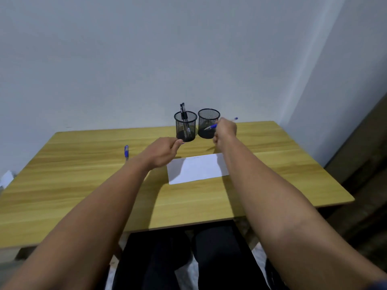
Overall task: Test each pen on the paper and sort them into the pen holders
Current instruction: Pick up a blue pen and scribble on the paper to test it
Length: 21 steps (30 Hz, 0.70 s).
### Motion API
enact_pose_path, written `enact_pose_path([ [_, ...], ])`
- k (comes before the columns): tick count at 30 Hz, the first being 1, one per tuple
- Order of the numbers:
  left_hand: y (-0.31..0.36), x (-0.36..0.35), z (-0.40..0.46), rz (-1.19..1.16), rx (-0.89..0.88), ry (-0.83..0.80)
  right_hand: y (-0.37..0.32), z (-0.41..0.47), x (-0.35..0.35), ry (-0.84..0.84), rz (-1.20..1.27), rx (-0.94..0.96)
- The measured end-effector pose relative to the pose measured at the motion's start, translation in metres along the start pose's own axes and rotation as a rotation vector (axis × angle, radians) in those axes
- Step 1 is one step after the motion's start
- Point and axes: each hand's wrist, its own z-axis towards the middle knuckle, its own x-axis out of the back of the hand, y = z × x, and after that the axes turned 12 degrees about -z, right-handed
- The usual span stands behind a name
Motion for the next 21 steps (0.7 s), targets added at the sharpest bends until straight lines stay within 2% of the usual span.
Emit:
enact_pose_path([
  [3, -0.052, 0.008, -0.021, 0.236, 0.09, 0.111, -0.002, 0.027, 0.034, 0.072, -0.162, 0.16],
  [5, -0.074, 0.007, -0.024, 0.493, 0.103, 0.231, 0.007, 0.024, 0.033, 0.001, -0.264, 0.371],
  [8, -0.086, 0.001, -0.016, 0.653, 0.165, 0.233, 0.043, 0.012, 0.023, -0.104, -0.428, 0.652],
  [11, -0.088, -0.008, -0.011, 0.64, 0.205, 0.274, 0.082, 0.002, 0.031, -0.09, -0.691, 0.901],
  [14, -0.084, -0.015, -0.014, 0.494, 0.018, 0.323, 0.109, -0.007, 0.04, -0.004, -0.893, 1.141],
  [17, -0.074, -0.024, -0.02, 0.319, -0.164, 0.187, 0.12, -0.007, 0.044, -0.033, -0.994, 1.2],
  [21, -0.074, -0.04, -0.023, 0.354, -0.183, 0.122, 0.126, -0.008, 0.042, -0.077, -1.028, 1.191],
])
